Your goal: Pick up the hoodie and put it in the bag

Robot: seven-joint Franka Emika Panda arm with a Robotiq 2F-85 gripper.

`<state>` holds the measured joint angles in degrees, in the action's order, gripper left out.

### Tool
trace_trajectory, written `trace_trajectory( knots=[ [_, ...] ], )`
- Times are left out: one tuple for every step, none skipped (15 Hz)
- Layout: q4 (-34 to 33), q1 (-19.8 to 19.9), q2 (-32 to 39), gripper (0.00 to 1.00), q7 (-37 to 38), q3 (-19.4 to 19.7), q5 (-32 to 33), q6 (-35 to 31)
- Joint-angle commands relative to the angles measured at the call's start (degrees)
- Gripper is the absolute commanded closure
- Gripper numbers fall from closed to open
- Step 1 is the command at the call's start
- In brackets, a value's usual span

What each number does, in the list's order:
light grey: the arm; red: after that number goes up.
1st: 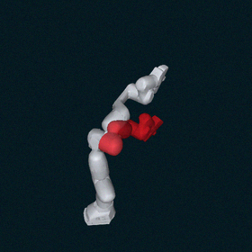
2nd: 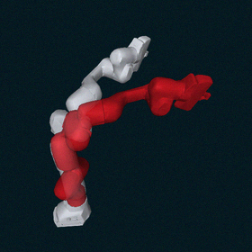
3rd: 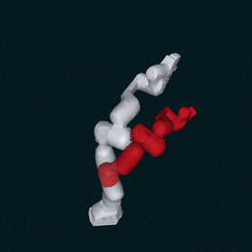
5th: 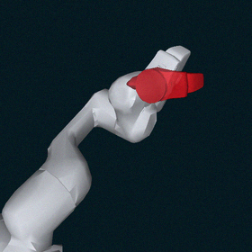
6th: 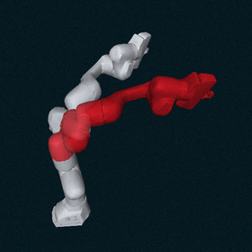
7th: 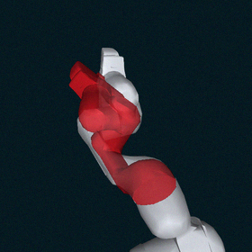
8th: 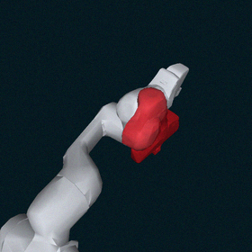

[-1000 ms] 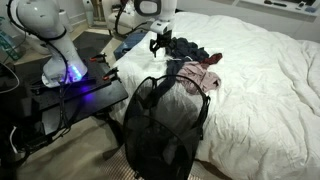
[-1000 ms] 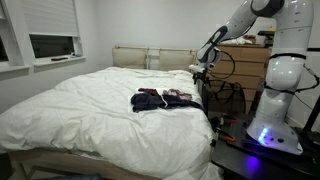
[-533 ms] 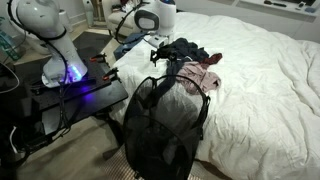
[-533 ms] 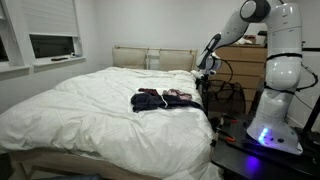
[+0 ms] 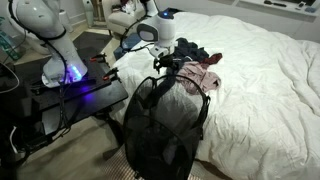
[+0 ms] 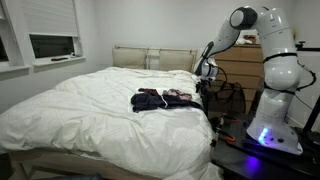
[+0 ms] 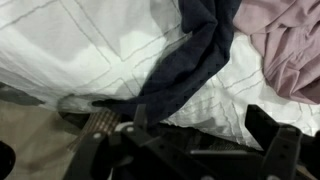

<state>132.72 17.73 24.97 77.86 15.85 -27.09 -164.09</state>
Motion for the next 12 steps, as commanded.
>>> trace_trajectory(
  knots=[
    [-6.3, 3.3, 5.6, 0.00, -1.7, -4.3, -5.2, -0.7],
    [-7.7, 4.1, 6.9, 0.00, -1.9, -5.3, -6.3, -0.4],
    [-9.1, 4.7, 8.2, 0.00, -1.8, -6.1, -7.0, 0.1],
    [-10.4, 5.2, 9.6, 0.00, -2.1, -6.9, -7.7, 0.1],
    [-11.3, 5.5, 10.7, 0.00, -2.4, -7.4, -8.2, 0.0],
    [-12.0, 5.6, 11.9, 0.00, -2.4, -7.6, -8.5, 0.2],
    [-12.7, 5.8, 12.8, 0.00, -2.6, -7.9, -8.6, 0.2],
    [-13.1, 5.7, 13.7, 0.00, -2.6, -7.9, -8.5, 0.2],
    [-13.3, 5.5, 14.4, 0.00, -2.6, -7.9, -8.3, 0.1],
    [-13.5, 5.5, 14.9, 0.00, -2.6, -8.0, -8.3, 0.2],
    [-13.8, 5.5, 15.5, 0.00, -2.6, -8.1, -8.2, 0.2],
    [-13.9, 5.3, 15.9, 0.00, -2.5, -8.0, -8.1, 0.2]
  ],
)
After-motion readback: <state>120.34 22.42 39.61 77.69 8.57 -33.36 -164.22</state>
